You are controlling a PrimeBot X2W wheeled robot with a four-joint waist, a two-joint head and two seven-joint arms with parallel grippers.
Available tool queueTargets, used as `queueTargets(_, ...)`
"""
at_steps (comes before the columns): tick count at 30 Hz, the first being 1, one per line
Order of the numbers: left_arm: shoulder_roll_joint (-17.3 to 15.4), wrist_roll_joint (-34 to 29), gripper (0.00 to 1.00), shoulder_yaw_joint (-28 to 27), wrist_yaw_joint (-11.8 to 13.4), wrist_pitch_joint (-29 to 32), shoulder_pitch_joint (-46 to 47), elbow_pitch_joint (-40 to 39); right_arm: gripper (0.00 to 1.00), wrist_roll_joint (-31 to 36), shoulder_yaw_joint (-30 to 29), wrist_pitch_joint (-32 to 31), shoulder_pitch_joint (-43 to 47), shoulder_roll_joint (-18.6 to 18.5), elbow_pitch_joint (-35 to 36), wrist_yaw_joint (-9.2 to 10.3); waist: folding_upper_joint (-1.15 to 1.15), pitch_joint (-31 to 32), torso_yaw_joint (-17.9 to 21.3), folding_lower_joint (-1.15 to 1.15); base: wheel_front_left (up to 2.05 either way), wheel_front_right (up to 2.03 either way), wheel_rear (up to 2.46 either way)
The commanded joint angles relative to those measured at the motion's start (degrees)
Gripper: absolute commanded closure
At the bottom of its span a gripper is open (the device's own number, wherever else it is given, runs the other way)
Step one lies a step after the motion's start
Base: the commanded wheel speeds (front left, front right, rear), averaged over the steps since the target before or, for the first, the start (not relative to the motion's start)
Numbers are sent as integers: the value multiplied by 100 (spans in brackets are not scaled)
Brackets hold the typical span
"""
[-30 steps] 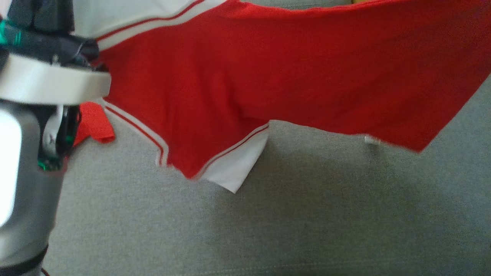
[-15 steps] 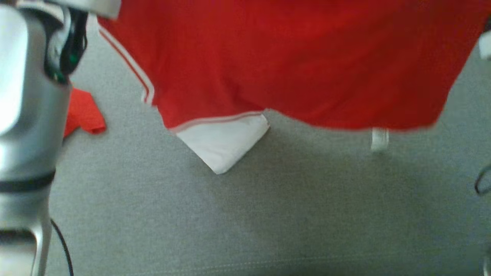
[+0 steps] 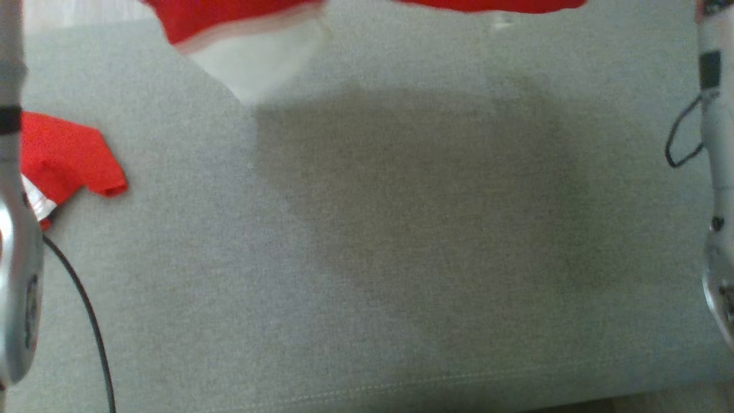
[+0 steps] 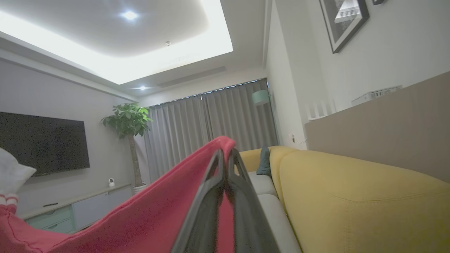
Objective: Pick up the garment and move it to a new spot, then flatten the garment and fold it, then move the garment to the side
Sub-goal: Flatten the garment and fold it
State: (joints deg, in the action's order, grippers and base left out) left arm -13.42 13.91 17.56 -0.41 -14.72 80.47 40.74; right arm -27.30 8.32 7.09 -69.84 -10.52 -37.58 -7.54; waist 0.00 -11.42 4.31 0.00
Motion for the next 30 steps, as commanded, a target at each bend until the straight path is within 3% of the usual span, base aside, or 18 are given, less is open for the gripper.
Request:
queueTargets(1, -177, -72, 100, -213, 18, -25, 354, -194, 100, -70, 248, 167, -399, 181, -148, 5, 0, -196, -2, 0, 0, 0, 0)
queueTargets(8, 215, 135, 100, -413, -251, -27, -72, 602, 100, -316, 838, 455, -707, 259, -1436, 5, 0, -756, -155, 0, 0, 0, 0)
queueTargets(15, 529, 310, 100, -704, -373, -27, -642, 1268, 100, -609, 1286, 633, -729, 321, -2232, 5, 0, -1361, -207, 0, 0, 0, 0)
queueTargets(22, 649, 462, 100, -1064, -450, -28, -1177, 1356, 100, -952, 1638, 753, -279, 241, -2179, 5, 0, -1400, -228, 0, 0, 0, 0)
queueTargets(30, 820, 560, 100, -1446, -572, -28, -2300, 916, 100, -1456, 1924, 788, 1093, -268, -1195, 5, 0, -1000, -368, 0, 0, 0, 0)
